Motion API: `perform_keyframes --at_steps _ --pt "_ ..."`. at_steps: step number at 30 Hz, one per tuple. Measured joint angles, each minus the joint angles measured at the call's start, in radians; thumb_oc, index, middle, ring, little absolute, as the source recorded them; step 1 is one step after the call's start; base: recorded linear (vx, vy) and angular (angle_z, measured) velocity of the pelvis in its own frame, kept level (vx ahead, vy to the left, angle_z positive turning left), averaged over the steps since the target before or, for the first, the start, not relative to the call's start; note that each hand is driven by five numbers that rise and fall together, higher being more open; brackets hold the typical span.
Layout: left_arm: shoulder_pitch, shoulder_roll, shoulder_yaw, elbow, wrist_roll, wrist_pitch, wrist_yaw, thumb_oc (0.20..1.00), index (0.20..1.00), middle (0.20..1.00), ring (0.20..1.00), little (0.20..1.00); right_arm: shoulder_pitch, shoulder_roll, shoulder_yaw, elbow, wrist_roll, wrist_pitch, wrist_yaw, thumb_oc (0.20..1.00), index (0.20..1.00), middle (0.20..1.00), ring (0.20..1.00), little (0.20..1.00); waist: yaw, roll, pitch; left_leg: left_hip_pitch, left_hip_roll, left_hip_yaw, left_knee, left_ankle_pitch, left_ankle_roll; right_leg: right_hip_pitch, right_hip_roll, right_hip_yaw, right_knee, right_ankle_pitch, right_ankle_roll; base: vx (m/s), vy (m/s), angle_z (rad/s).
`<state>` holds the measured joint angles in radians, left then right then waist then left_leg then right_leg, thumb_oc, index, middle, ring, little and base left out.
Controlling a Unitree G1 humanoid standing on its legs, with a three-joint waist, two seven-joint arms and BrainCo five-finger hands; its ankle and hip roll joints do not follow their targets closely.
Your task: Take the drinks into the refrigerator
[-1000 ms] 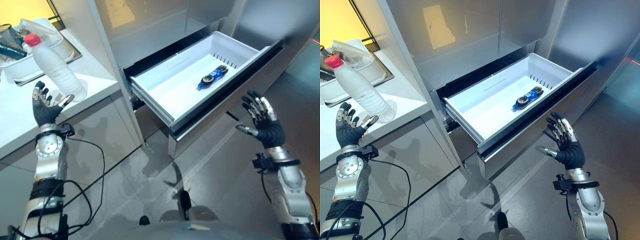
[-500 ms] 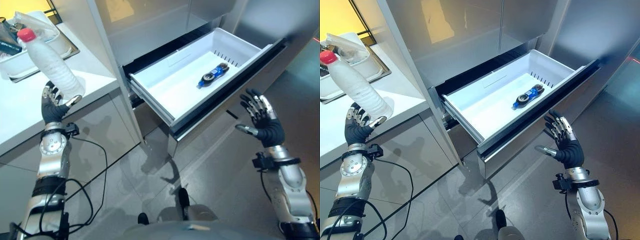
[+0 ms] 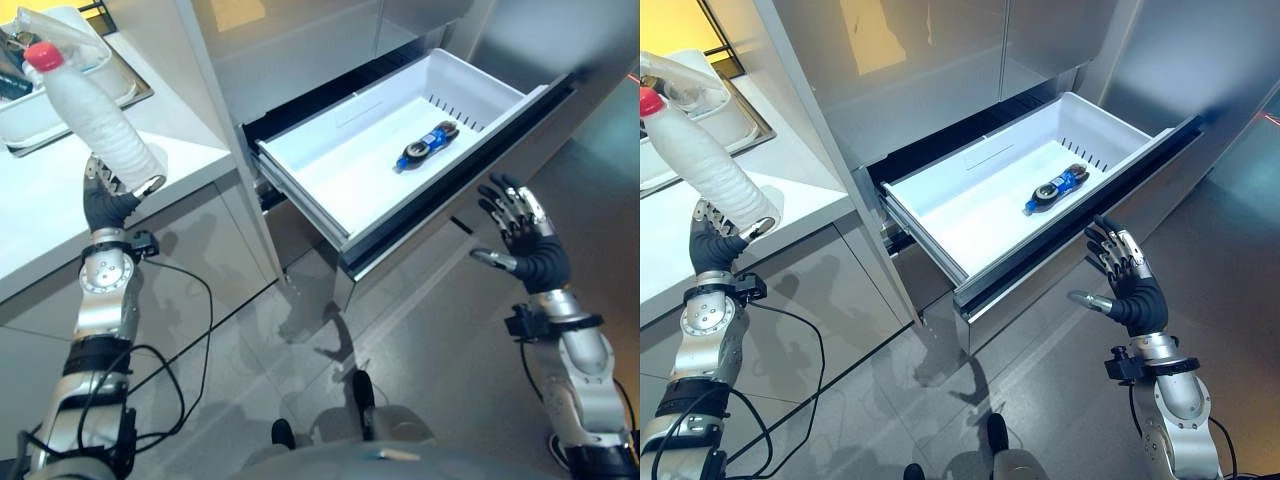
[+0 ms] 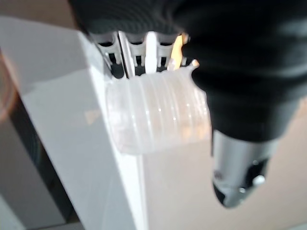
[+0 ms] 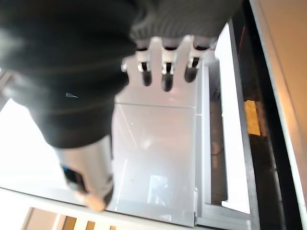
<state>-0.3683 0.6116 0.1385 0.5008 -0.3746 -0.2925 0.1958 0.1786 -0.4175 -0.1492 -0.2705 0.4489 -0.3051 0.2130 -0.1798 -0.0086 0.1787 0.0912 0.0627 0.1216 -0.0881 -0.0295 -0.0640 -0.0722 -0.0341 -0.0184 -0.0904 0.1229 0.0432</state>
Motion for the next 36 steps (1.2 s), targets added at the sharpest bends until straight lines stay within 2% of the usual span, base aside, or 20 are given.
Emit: perform_keyframes --at_steps 19,20,21,22,36 --pt "-0.101 0.0 -0.056 0.064 0.009 0.019 0.018 1.0 1.0 1.0 1.0 1.0 0.004 0.0 0.005 -0.004 0.013 0.001 0.022 1.0 1.0 1.0 1.0 1.0 -0.004 -0.011 0.004 0.002 -0.003 -0.001 0.0 0.0 0.0 0.003 0.0 0.0 0.0 0.003 -0.004 0.0 0.0 0.0" --pt "-0.11 0.0 -0.059 0.075 0.009 0.02 0.019 0.689 0.689 0.689 0.689 0.689 0.005 0.0 0.005 -0.005 0.014 0.001 0.023 1.0 1.0 1.0 1.0 1.0 -0.007 -0.012 0.003 0.003 -0.002 -0.001 0.0 0.0 0.0 0.004 0.001 0.0 0.0 0.003 -0.004 0.0 0.0 0.0" --pt "-0.11 0.0 -0.06 0.076 0.009 0.02 0.02 0.507 0.507 0.507 0.507 0.507 0.005 0.0 0.006 -0.005 0.014 0.001 0.023 1.0 1.0 1.0 1.0 1.0 -0.008 -0.012 0.003 0.003 -0.003 -0.001 0.0 0.0 0.0 0.004 0.0 0.0 0.0 0.003 -0.004 0.0 0.0 0.0" --pt "-0.111 0.0 -0.059 0.08 0.009 0.02 0.023 0.2 0.2 0.2 0.2 0.2 0.005 0.0 0.006 -0.005 0.014 0.001 0.023 1.0 1.0 1.0 1.0 1.0 -0.012 -0.013 0.002 0.003 -0.004 -0.001 0.0 0.0 0.0 0.004 0.001 0.0 0.0 0.003 -0.004 0.0 0.0 0.0" --pt "-0.135 -0.002 -0.098 0.136 0.012 0.023 0.02 0.2 0.2 0.2 0.2 0.2 0.018 0.0 0.029 -0.008 0.017 0.006 0.04 1.0 1.0 1.0 1.0 1.0 -0.03 -0.022 -0.018 0.022 -0.002 0.01 0.0 0.0 0.0 0.016 0.004 0.01 0.0 0.007 -0.007 0.0 -0.002 -0.02"
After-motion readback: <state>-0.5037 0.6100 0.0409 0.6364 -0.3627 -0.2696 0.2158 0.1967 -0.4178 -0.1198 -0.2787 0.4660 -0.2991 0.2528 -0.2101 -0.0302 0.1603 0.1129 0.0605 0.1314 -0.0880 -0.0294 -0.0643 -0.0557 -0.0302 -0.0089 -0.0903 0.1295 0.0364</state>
